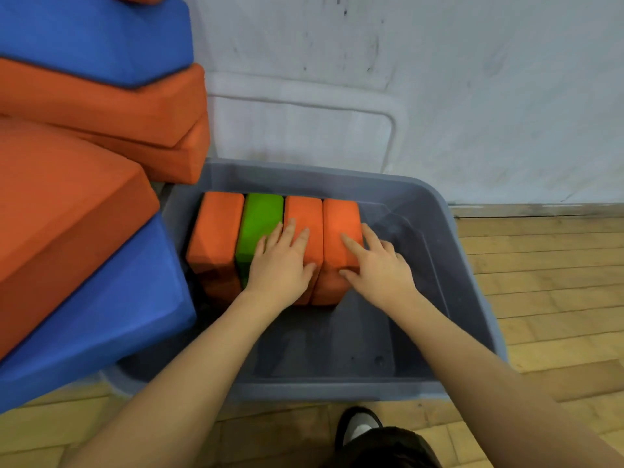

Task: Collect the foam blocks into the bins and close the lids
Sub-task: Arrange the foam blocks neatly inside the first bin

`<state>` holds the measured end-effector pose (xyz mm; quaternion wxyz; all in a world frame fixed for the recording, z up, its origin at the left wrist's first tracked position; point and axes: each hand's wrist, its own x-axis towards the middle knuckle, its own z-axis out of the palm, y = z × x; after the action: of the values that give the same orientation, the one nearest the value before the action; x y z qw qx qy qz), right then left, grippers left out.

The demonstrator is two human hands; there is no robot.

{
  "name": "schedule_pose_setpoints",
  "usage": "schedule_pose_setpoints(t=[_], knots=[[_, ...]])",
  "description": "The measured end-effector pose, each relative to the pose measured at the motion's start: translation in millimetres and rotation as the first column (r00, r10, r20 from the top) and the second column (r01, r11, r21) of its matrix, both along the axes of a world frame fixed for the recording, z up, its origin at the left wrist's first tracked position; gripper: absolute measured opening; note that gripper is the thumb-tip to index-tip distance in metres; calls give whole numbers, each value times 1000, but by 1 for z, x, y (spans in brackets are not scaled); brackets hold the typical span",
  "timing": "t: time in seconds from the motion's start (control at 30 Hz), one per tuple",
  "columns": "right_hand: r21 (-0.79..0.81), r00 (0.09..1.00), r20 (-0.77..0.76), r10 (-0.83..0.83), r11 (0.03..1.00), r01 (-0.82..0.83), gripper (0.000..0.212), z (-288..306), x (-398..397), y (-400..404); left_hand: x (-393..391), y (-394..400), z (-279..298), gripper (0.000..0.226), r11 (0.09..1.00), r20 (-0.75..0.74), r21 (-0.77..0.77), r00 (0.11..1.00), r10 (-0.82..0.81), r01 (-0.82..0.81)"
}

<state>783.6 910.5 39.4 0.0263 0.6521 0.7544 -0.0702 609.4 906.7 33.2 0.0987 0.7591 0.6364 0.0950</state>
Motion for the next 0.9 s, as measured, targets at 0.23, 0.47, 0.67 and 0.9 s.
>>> schedule_pose_setpoints(t=[0.23, 0.47, 0.67, 0.9], knots=[[186, 972, -233, 42, 983, 2, 56, 83, -49, -43, -32, -60, 80, 44, 932, 246, 335, 968, 52, -136], [271, 849, -384, 362, 924, -271, 80, 130, -151, -70, -128, -116, 158, 45, 811, 153, 547, 977, 150, -211], [183, 763, -335, 554, 832, -524, 91, 134, -238, -110, -224, -174, 144, 48, 777, 141, 482, 911, 387, -405], [177, 840, -155, 521, 851, -495, 114, 108, -290, -142, -283, -205, 105, 63, 860, 146, 223, 888, 436, -459]])
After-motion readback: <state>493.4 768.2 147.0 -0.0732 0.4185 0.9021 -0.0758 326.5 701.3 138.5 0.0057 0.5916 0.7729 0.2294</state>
